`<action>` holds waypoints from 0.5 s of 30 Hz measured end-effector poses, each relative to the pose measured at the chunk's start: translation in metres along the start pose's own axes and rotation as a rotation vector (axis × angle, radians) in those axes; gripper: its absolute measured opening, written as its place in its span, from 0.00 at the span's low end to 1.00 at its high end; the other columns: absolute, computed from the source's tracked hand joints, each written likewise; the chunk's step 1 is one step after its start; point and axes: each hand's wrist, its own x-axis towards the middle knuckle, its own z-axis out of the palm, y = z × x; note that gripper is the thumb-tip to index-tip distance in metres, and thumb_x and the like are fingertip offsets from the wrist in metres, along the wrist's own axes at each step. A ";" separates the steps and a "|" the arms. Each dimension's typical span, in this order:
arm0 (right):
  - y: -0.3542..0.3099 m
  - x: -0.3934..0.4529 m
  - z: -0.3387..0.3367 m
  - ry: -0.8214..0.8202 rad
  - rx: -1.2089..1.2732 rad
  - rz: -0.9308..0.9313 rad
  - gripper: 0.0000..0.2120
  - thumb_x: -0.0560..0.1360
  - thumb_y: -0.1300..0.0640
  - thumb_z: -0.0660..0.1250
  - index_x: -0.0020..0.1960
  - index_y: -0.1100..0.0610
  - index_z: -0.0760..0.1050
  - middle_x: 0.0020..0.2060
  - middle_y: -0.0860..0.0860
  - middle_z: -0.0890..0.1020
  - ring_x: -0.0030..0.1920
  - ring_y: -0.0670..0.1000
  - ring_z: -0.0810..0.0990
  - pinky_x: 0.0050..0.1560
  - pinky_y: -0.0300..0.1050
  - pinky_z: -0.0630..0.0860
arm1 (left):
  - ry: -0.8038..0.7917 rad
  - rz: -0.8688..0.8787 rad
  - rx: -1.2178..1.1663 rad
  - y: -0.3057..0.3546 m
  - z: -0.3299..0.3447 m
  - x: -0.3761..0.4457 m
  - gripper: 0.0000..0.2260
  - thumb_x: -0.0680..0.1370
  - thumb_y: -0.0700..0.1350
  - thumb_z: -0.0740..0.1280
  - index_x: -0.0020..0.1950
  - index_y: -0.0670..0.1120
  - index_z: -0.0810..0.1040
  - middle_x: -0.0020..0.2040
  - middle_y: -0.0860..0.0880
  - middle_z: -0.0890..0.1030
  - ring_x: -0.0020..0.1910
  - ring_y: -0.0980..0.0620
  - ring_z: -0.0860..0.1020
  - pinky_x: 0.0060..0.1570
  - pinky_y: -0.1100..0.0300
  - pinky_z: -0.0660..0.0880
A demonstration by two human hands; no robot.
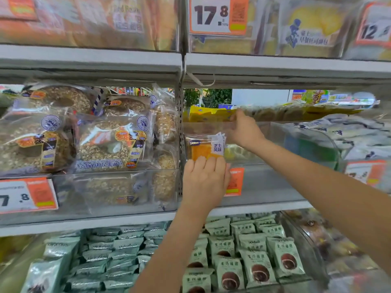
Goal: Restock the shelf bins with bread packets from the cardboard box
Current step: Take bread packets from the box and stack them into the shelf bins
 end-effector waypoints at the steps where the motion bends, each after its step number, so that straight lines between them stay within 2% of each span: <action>1: -0.008 -0.017 -0.010 0.071 0.100 -0.044 0.11 0.75 0.60 0.65 0.55 0.60 0.68 0.43 0.55 0.78 0.43 0.56 0.77 0.39 0.45 0.69 | -0.013 0.020 -0.007 -0.001 0.000 -0.001 0.12 0.80 0.47 0.57 0.40 0.45 0.74 0.32 0.48 0.74 0.32 0.47 0.70 0.35 0.55 0.58; 3: -0.022 -0.061 -0.025 0.178 0.218 -0.134 0.05 0.75 0.62 0.62 0.50 0.56 0.69 0.38 0.52 0.77 0.38 0.52 0.76 0.39 0.45 0.71 | -0.072 0.069 -0.018 -0.005 -0.004 -0.006 0.08 0.79 0.47 0.58 0.46 0.44 0.72 0.36 0.47 0.75 0.35 0.47 0.70 0.39 0.55 0.62; 4: -0.026 -0.085 -0.030 0.204 0.226 -0.185 0.05 0.75 0.62 0.62 0.49 0.55 0.69 0.38 0.51 0.78 0.38 0.51 0.76 0.39 0.46 0.73 | -0.101 0.080 -0.010 -0.005 -0.008 -0.010 0.08 0.79 0.47 0.58 0.50 0.44 0.73 0.40 0.47 0.77 0.39 0.46 0.72 0.45 0.54 0.65; 6: -0.025 -0.135 -0.032 0.214 0.222 -0.266 0.04 0.76 0.62 0.61 0.50 0.56 0.70 0.40 0.49 0.79 0.39 0.50 0.77 0.40 0.49 0.75 | -0.169 0.090 0.023 -0.006 -0.019 -0.022 0.15 0.80 0.47 0.57 0.61 0.42 0.76 0.53 0.45 0.80 0.53 0.45 0.76 0.61 0.47 0.65; 7: -0.021 -0.160 -0.032 0.222 0.231 -0.305 0.04 0.76 0.62 0.61 0.50 0.57 0.71 0.41 0.50 0.79 0.40 0.50 0.77 0.41 0.50 0.75 | -0.192 0.109 0.024 -0.004 -0.026 -0.033 0.18 0.81 0.47 0.56 0.65 0.41 0.74 0.60 0.44 0.79 0.60 0.44 0.75 0.66 0.43 0.63; 9: -0.006 -0.208 -0.025 0.311 0.200 -0.359 0.06 0.75 0.64 0.60 0.48 0.60 0.74 0.42 0.53 0.80 0.43 0.52 0.76 0.44 0.47 0.73 | -0.205 0.181 -0.048 0.003 -0.045 -0.066 0.19 0.79 0.46 0.57 0.69 0.41 0.70 0.66 0.44 0.76 0.65 0.44 0.70 0.66 0.40 0.63; 11: 0.014 -0.259 -0.006 0.356 0.112 -0.385 0.09 0.72 0.65 0.58 0.47 0.63 0.76 0.44 0.55 0.79 0.44 0.54 0.74 0.46 0.44 0.70 | -0.242 0.259 -0.164 0.014 -0.068 -0.111 0.17 0.76 0.45 0.60 0.64 0.42 0.71 0.61 0.44 0.79 0.61 0.44 0.70 0.63 0.43 0.65; 12: 0.025 -0.285 0.007 0.293 0.099 -0.369 0.10 0.71 0.65 0.58 0.47 0.62 0.76 0.45 0.55 0.78 0.45 0.53 0.74 0.46 0.42 0.69 | -0.292 0.282 -0.205 0.022 -0.079 -0.134 0.15 0.75 0.45 0.61 0.60 0.43 0.73 0.57 0.44 0.80 0.58 0.44 0.71 0.62 0.45 0.66; 15: 0.057 -0.358 0.057 -0.141 0.061 -0.183 0.12 0.74 0.63 0.60 0.54 0.57 0.76 0.51 0.51 0.76 0.47 0.52 0.76 0.45 0.38 0.68 | -0.545 0.281 -0.290 0.050 -0.107 -0.208 0.11 0.72 0.44 0.60 0.52 0.43 0.73 0.49 0.44 0.80 0.52 0.44 0.70 0.55 0.51 0.65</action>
